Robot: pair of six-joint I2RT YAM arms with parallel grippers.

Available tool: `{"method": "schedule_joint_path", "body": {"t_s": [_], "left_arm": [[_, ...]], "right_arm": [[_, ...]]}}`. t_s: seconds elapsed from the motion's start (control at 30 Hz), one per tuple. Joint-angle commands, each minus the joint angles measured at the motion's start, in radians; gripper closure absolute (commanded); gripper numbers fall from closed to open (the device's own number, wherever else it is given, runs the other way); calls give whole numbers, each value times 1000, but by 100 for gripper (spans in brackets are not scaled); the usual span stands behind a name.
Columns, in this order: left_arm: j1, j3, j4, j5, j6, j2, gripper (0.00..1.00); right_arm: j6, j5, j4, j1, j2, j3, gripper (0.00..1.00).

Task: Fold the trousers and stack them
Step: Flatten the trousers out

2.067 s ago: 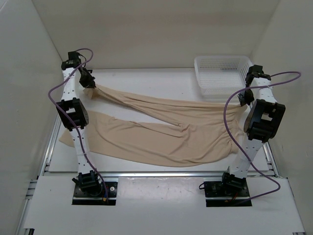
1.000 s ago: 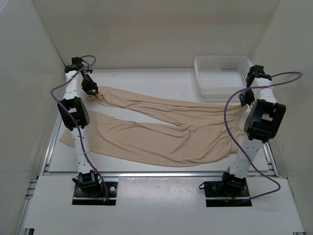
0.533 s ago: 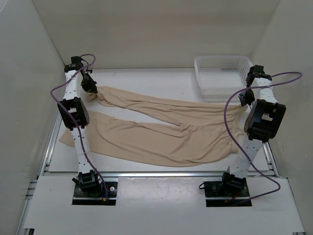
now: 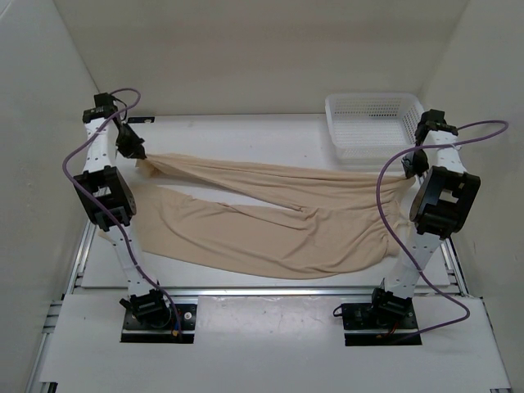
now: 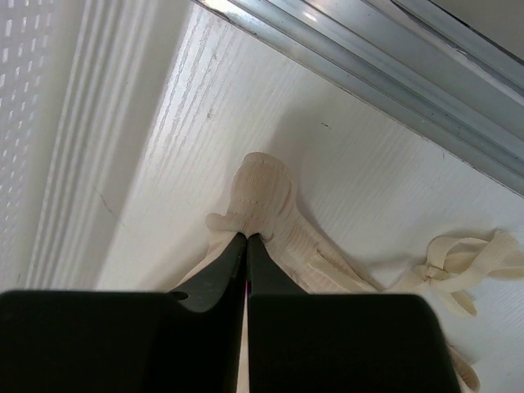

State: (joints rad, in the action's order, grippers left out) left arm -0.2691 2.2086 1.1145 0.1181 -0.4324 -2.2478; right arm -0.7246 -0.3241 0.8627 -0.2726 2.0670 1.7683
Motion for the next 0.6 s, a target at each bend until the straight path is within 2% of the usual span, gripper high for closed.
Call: {"method": "schedule_joint_path", "body": {"t_s": [0.0, 0.13, 0.17, 0.2, 0.3, 0.33, 0.43, 0.53, 0.57], "left_arm": [[-38, -90, -5, -44, 32, 123, 90], [-61, -168, -16, -63, 41, 143, 90], [-61, -168, 17, -63, 53, 125, 86], [-61, -156, 42, -63, 54, 97, 64], [-61, -144, 56, -72, 38, 97, 24], [-61, -133, 56, -72, 38, 97, 2], [-50, -41, 38, -61, 23, 65, 0], [-39, 118, 63, -51, 14, -40, 33], [-39, 155, 64, -40, 5, -70, 50]], "right_arm": [[7, -12, -10, -20, -48, -6, 100], [7, -12, -10, -20, -48, -6, 100], [7, -3, -19, -20, -48, -6, 100], [7, -3, -19, -20, -39, -6, 100], [7, 8, -19, -20, -39, -6, 100], [7, 8, -19, -20, -39, -6, 100], [7, 8, -28, -20, -39, -15, 100], [7, 8, -28, -20, -48, -15, 100], [7, 17, -28, -20, -48, -15, 100]]}}
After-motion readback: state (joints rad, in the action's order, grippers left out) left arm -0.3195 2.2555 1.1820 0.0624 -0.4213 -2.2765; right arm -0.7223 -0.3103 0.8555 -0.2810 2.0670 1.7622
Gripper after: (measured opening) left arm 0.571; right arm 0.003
